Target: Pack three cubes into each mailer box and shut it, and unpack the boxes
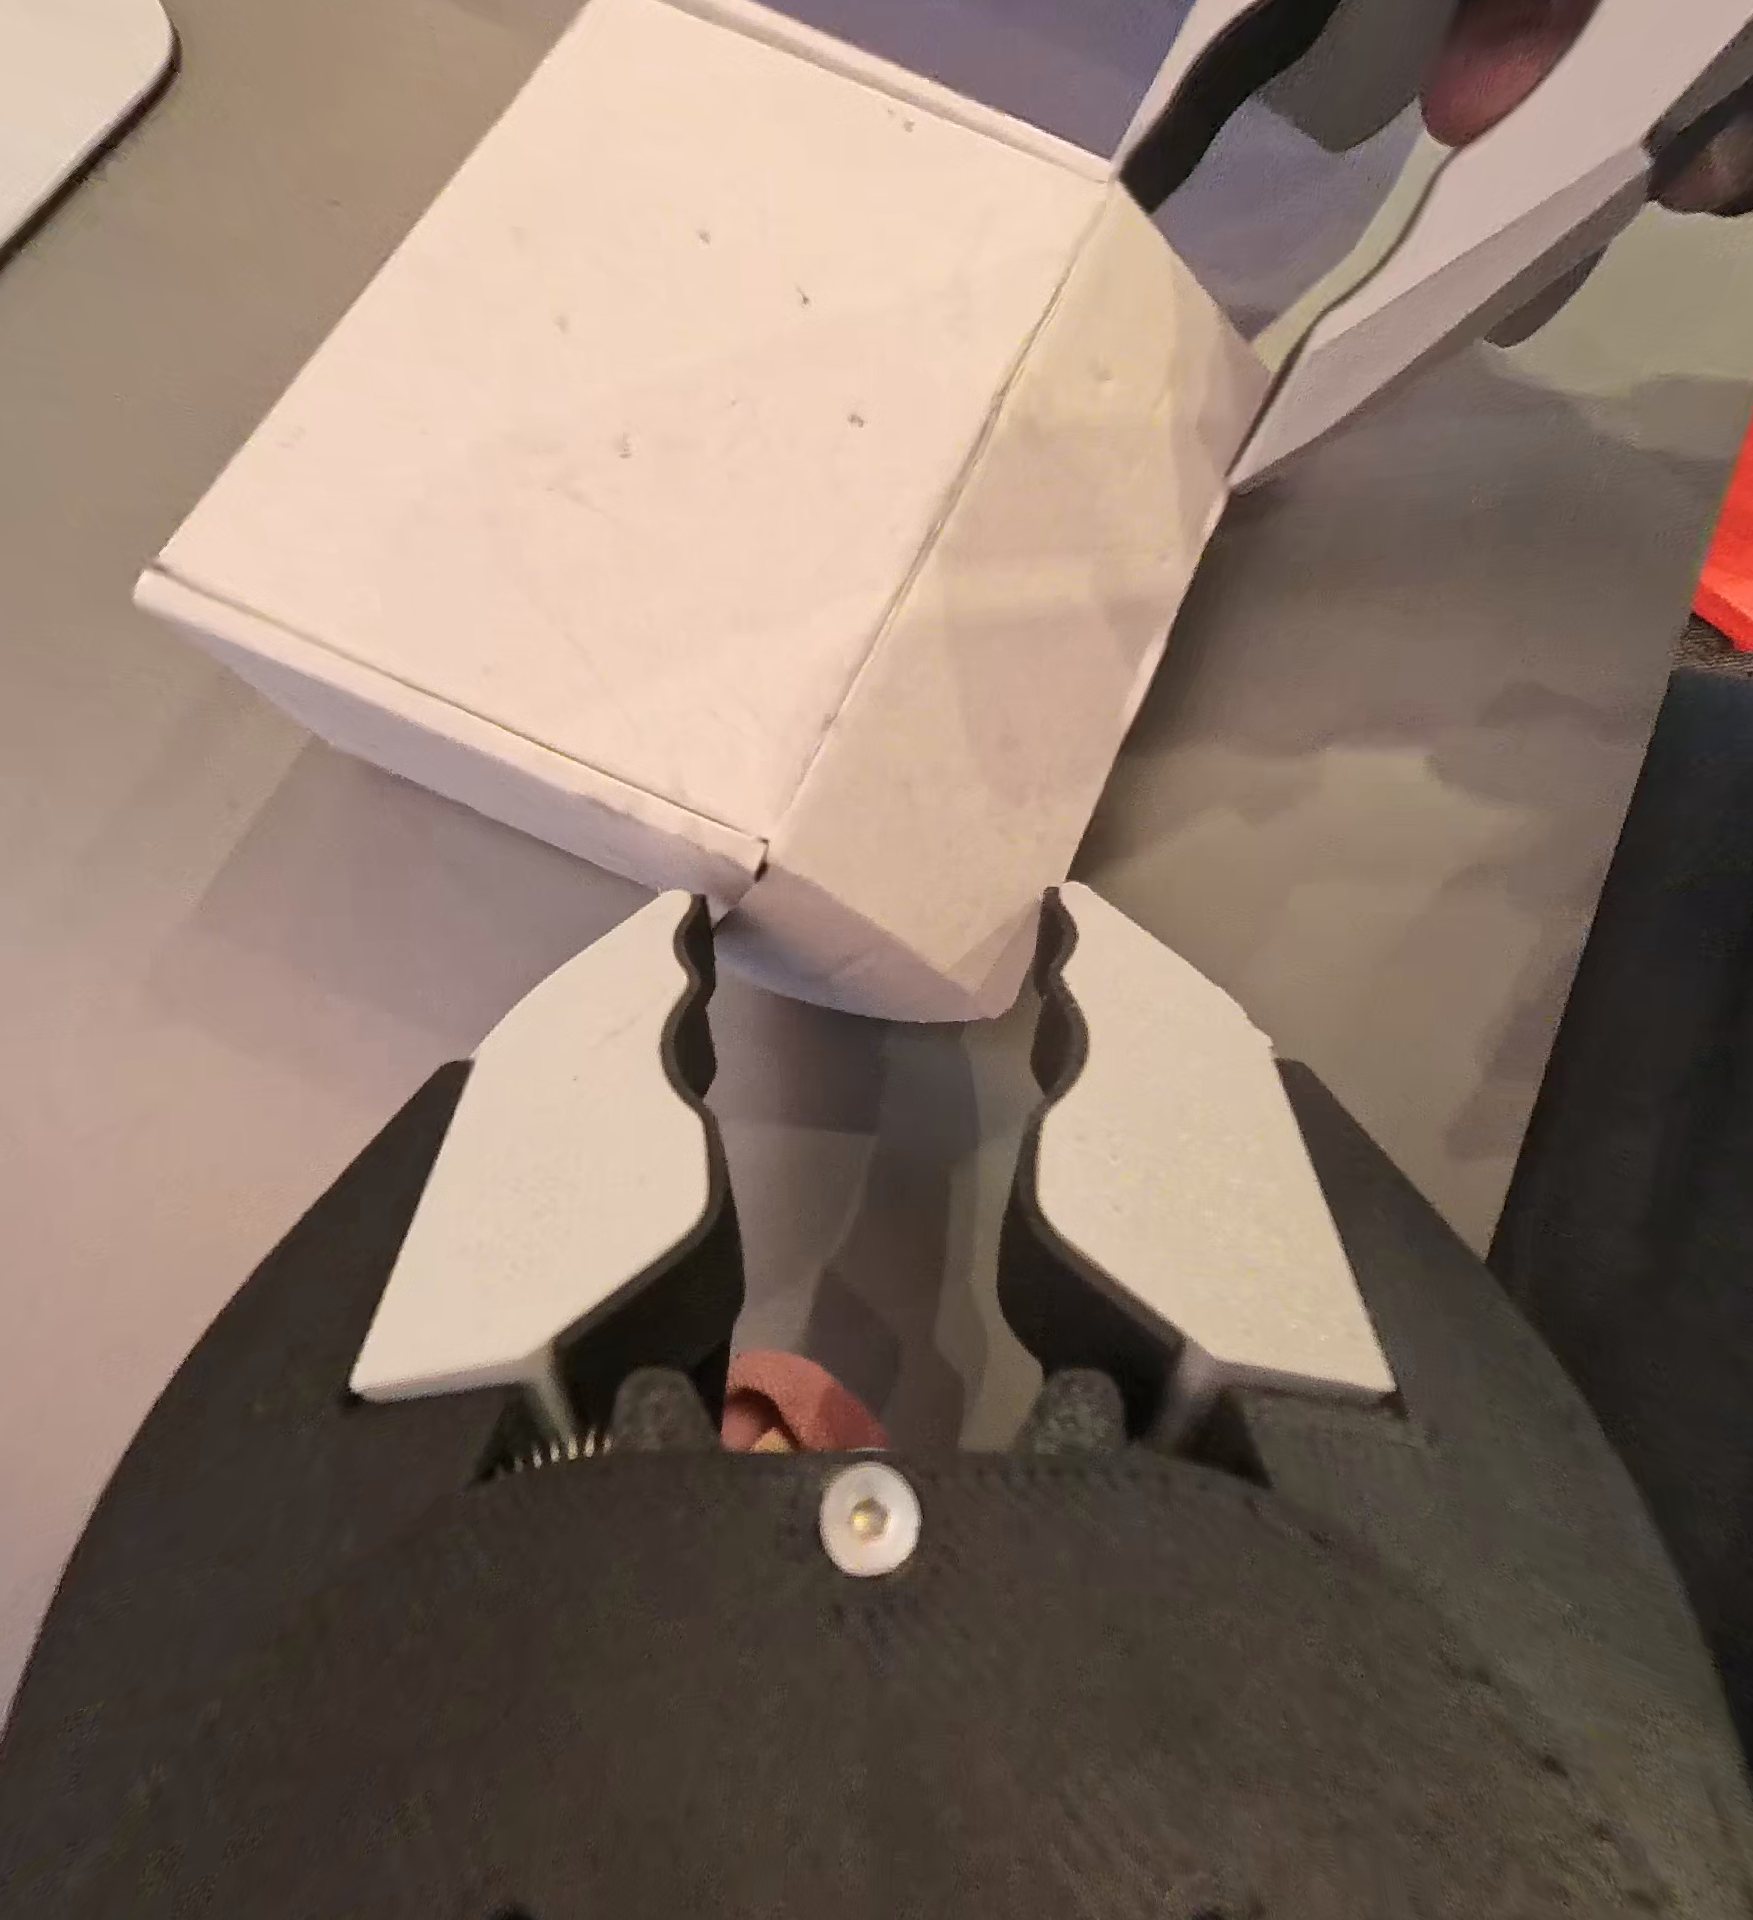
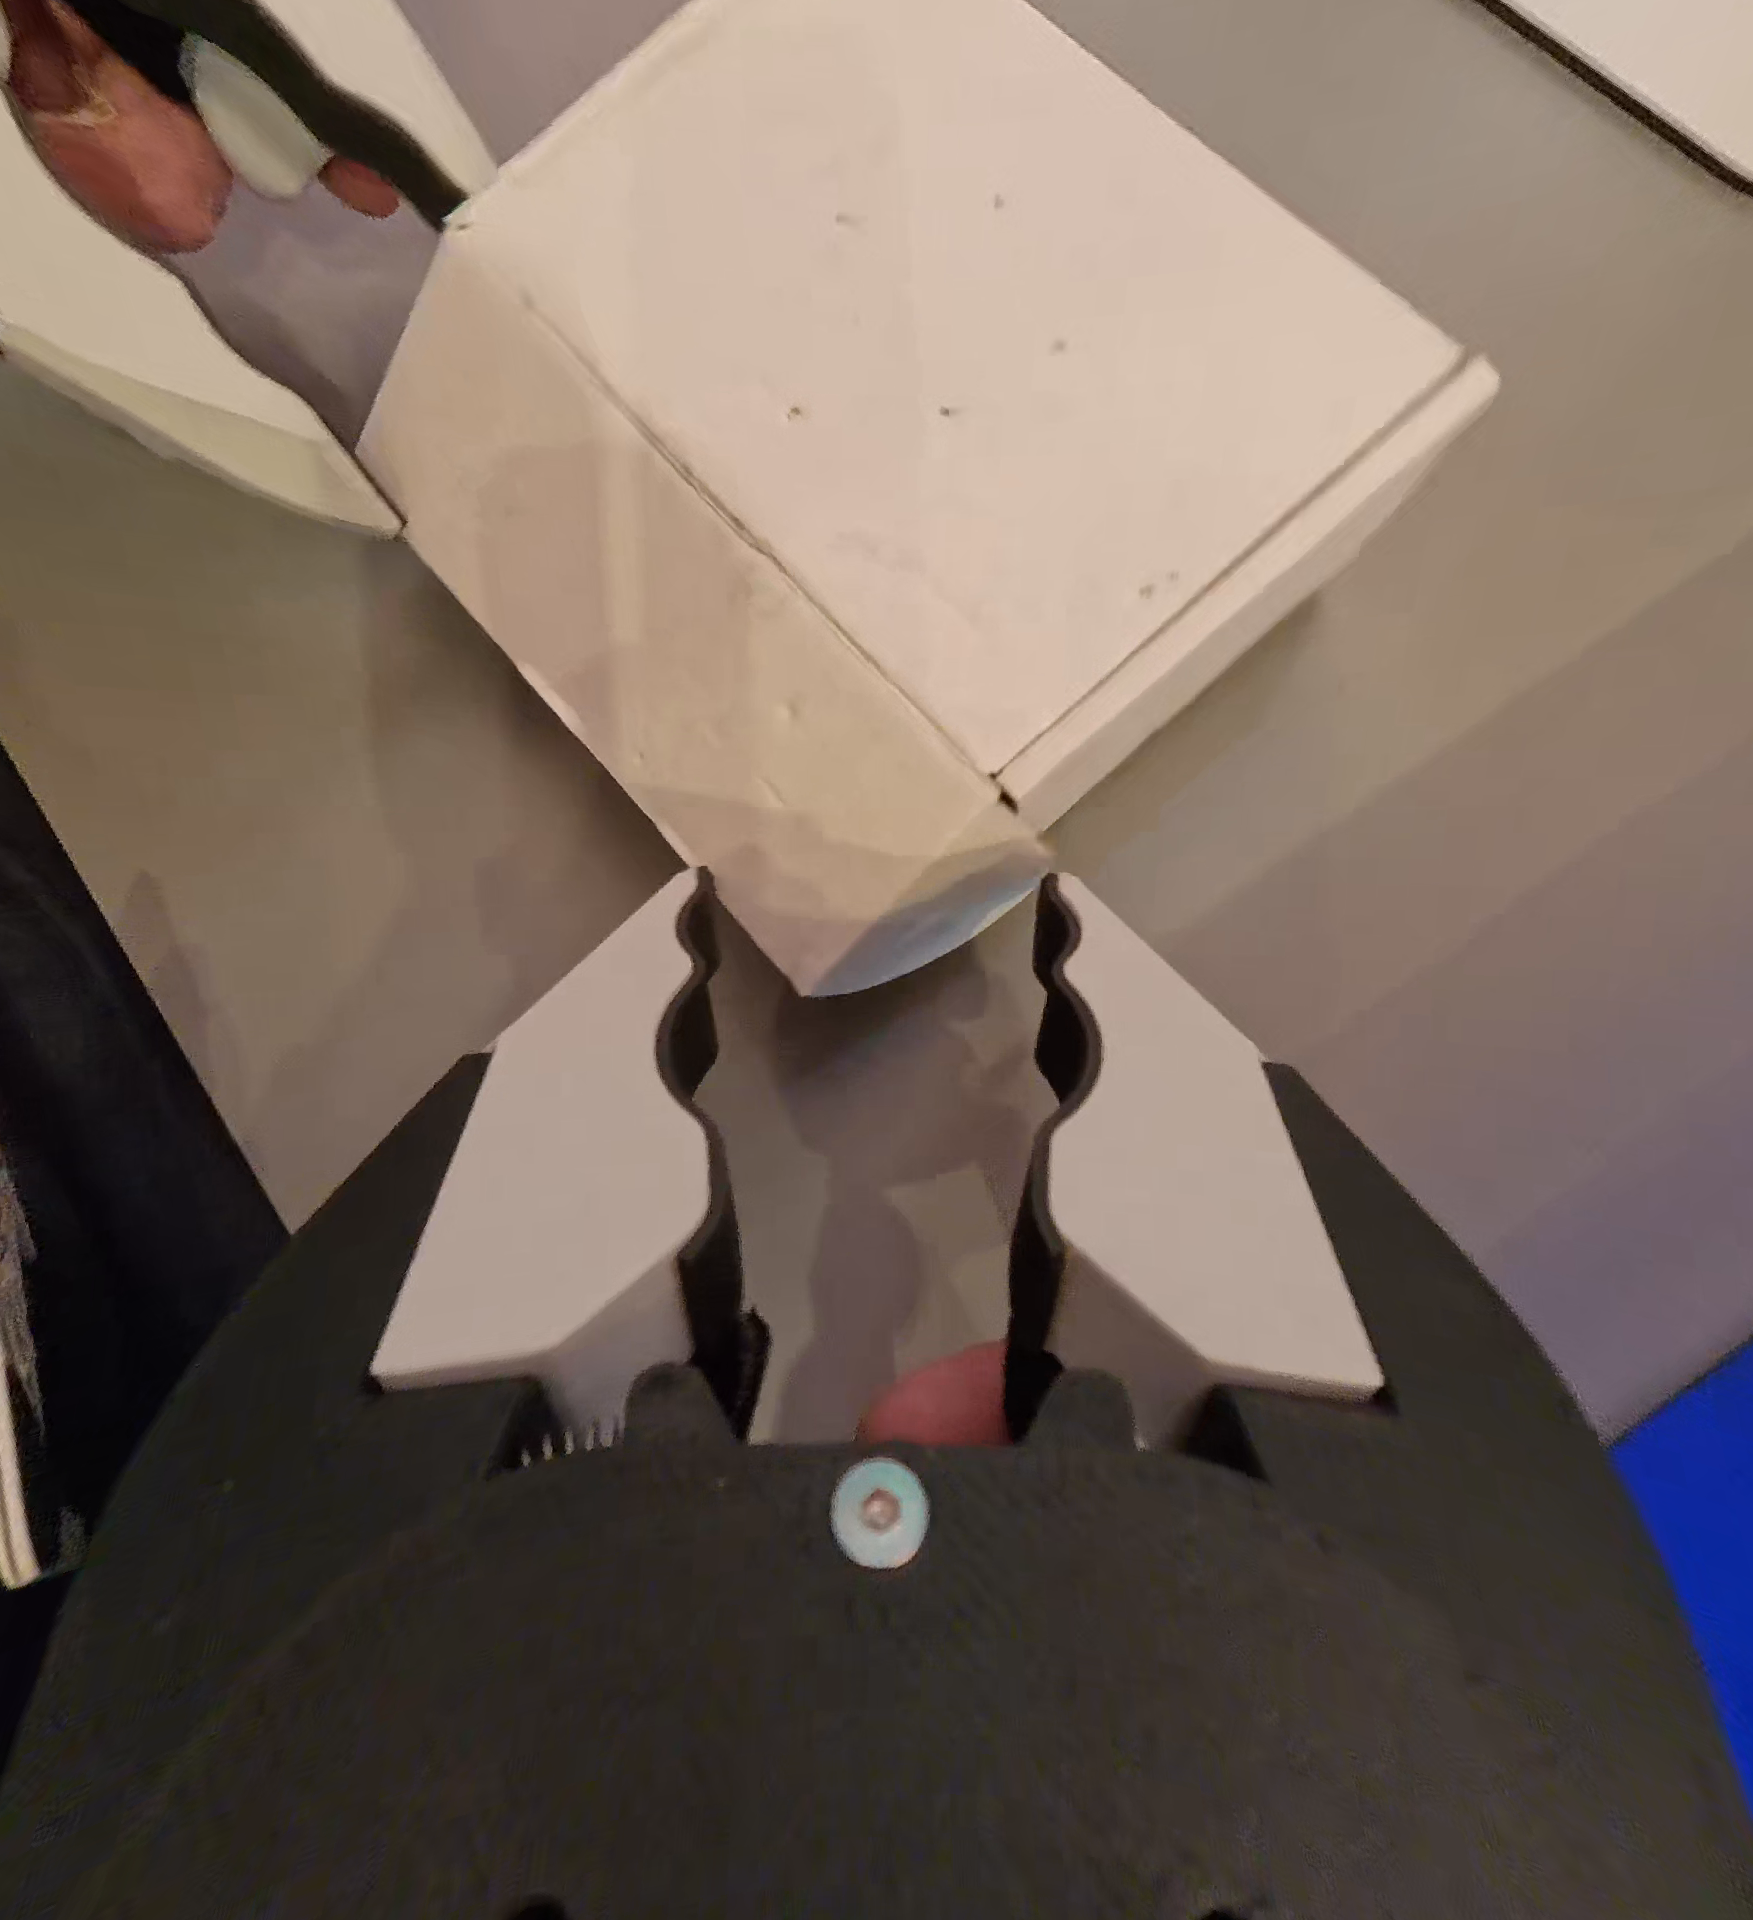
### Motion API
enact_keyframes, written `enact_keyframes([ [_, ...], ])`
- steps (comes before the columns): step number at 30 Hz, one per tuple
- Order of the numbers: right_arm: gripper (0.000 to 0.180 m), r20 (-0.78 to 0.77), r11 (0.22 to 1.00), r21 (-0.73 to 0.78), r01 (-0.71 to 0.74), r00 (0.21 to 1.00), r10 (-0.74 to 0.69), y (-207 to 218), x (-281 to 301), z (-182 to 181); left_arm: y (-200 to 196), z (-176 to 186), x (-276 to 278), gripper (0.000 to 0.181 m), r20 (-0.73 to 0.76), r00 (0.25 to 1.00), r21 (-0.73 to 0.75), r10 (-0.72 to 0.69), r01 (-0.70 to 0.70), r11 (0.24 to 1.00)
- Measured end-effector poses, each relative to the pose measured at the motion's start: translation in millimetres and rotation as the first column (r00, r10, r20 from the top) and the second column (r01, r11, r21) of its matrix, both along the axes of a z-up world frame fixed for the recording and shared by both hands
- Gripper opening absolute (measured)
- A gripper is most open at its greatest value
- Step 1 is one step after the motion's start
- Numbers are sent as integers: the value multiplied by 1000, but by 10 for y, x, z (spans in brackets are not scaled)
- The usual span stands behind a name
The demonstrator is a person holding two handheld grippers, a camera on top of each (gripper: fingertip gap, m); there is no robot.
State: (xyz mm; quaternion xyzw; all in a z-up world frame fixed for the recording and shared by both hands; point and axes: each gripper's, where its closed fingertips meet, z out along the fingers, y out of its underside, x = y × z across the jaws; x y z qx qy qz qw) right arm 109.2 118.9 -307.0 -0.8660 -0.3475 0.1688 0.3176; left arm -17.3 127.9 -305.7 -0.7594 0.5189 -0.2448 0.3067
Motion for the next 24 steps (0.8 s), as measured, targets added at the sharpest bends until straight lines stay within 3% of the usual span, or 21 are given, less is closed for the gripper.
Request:
enact_keyframes([
  [1,54,-15,1000,-17,7,1000,-7,20,-3,-15,0,-6,1,58,-4,1000,0,-2,2,1000],
  [10,53,-89,998,-56,-4,996,-2,40,-35,7,47,1,-22,56,6,1000,-18,4,-4,1000],
  [13,69,-60,998,-58,-17,998,13,48,-27,-4,76,12,-38,56,10,1000,-25,16,-15,1000],
  [16,97,11,995,-78,-67,998,68,32,5,-17,70,14,-65,59,6,1000,-40,10,-10,999],
  [20,91,-28,995,-84,-61,998,59,127,-31,12,48,32,-100,61,14,1000,-69,11,-10,998],
  [24,69,-88,991,-111,-71,994,61,129,-97,-32,24,-57,-91,61,-11,1000,-85,7,-8,996],
])
